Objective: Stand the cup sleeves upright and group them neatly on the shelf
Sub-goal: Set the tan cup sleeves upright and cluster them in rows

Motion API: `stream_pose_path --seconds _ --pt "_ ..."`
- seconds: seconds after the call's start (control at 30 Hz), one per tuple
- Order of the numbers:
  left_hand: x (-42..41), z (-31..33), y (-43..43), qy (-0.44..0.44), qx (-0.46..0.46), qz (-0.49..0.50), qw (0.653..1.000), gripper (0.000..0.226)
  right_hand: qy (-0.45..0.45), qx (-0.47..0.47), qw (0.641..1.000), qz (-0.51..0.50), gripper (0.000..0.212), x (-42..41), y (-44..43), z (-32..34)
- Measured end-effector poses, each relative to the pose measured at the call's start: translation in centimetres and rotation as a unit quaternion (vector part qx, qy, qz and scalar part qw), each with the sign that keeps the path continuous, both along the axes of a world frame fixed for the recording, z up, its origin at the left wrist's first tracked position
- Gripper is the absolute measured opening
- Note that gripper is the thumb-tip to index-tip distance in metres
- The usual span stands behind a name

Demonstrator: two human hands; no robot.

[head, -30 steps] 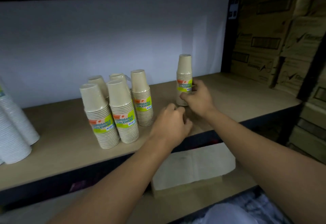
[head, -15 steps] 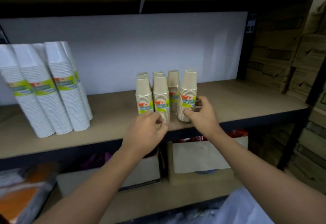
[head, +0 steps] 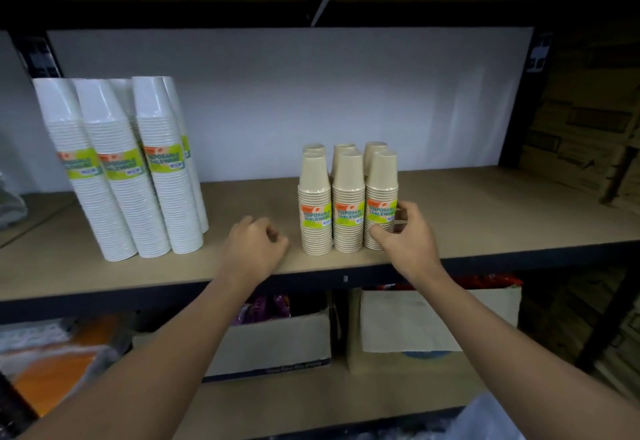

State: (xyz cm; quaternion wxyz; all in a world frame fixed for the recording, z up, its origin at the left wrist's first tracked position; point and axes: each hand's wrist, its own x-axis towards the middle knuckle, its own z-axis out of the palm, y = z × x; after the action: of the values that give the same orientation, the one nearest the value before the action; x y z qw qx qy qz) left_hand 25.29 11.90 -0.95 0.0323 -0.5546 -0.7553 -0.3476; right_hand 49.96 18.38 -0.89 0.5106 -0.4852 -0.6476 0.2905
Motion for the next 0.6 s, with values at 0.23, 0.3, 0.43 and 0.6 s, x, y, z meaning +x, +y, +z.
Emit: stream_pose_path --seconds 0.23,0.3,0.43,0.6 --pt "-0.04 -0.94 0.75 0.031 -0.004 0.016 0.999 0.018 0.010 -0.012 1.000 0.026 0.069 0.14 -0.06 0.21" --pt "-0.06 -0.99 0.76 0.029 -0.006 0.013 0.999 0.019 0.005 -0.011 1.000 0.020 0.067 0.11 -0.04 0.20" --pt "0.08 -1.02 0.72 0.035 -0.005 0.021 0.999 0.019 -0.002 -0.010 1.000 0.010 0.066 0.06 -0.01 0.14" --pt "0.04 -1.00 0.57 0.021 0.000 0.012 1.000 0.018 -0.001 -0.014 1.000 0.017 0.064 0.25 -0.05 0.13"
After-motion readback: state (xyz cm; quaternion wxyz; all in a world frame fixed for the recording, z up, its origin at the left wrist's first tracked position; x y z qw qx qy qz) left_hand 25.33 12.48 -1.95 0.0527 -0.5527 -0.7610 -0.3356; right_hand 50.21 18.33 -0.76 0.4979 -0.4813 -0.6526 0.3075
